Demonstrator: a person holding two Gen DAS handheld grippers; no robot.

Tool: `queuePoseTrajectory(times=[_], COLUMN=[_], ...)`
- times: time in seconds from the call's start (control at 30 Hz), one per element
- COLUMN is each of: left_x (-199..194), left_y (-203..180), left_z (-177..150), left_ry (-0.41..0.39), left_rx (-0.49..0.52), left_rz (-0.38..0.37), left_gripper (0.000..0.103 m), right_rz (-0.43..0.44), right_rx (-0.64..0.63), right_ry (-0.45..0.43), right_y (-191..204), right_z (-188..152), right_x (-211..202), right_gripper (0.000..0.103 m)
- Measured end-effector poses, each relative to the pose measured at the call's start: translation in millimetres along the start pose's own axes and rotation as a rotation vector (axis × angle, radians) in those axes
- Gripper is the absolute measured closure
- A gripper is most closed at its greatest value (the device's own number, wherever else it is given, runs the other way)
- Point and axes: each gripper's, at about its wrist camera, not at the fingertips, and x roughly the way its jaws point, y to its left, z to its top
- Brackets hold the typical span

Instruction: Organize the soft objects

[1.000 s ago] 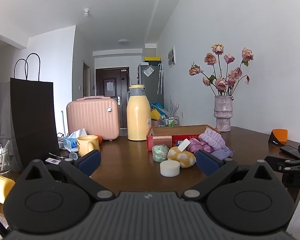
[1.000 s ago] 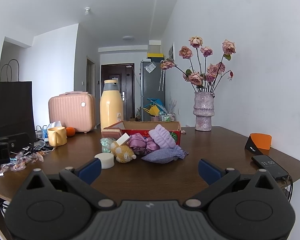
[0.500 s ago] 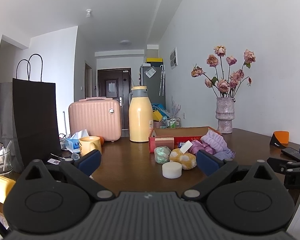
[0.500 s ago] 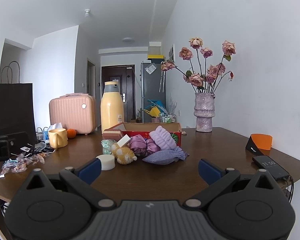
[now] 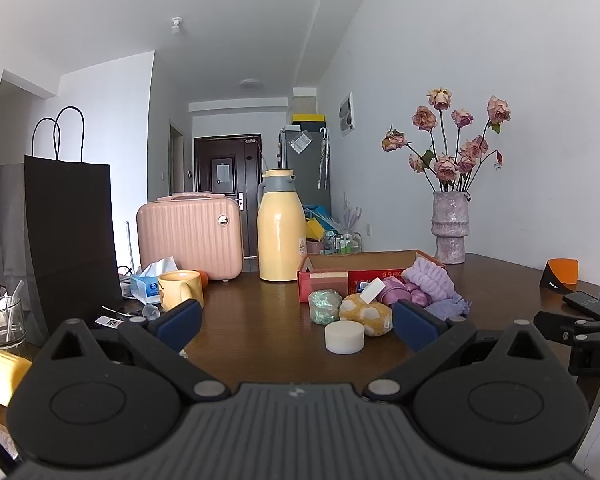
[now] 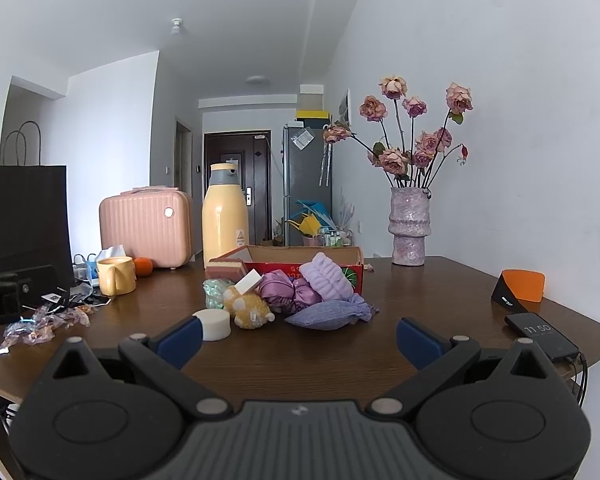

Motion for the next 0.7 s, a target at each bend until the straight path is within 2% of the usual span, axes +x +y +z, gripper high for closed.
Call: queuePoseTrajectory(times=[0.7], left_x=[4.0], left_y=[0.3], left_z=[-0.8], left_ry=[0.008], left_rx=[0.006], left_rz=[-0.011], left_gripper=[0.0], right_rz=[-0.005], right_rx=[-0.002], right_ry=[-0.013], right_y=[-1.5], right_z=[-0.8], right_x=[-1.8], right_gripper=[0.0])
